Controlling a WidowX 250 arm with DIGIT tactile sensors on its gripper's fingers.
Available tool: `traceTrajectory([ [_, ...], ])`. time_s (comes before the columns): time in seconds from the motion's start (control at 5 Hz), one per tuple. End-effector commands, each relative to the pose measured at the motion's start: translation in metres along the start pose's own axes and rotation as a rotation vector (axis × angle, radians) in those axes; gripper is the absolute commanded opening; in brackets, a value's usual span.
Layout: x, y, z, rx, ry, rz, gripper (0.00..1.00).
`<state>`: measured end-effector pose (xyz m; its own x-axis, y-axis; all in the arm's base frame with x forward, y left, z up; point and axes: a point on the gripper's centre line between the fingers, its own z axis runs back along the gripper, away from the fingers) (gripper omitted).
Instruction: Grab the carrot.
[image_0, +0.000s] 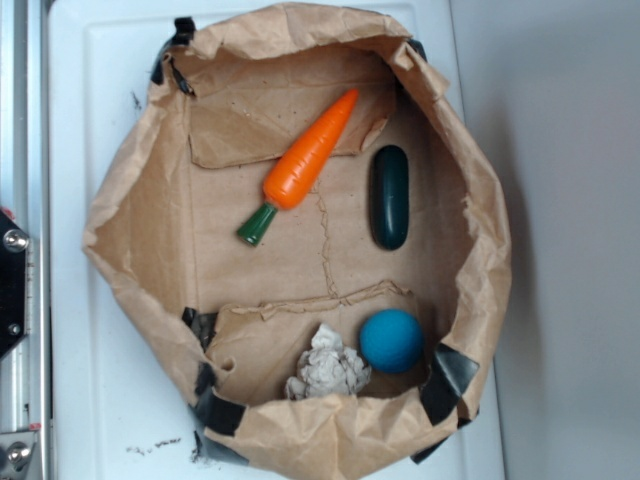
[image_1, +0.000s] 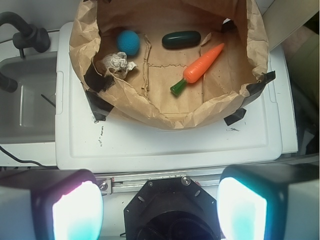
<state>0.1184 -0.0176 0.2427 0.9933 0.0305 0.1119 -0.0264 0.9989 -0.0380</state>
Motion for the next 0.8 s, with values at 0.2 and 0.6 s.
traceTrajectory([
  [0.2, 0.038, -0.007, -0.007, -0.048, 0.004, 0.088, 1.00],
  [0.6, 0.085, 0.013, -0.042, -0.025, -0.047, 0.186, 1.00],
])
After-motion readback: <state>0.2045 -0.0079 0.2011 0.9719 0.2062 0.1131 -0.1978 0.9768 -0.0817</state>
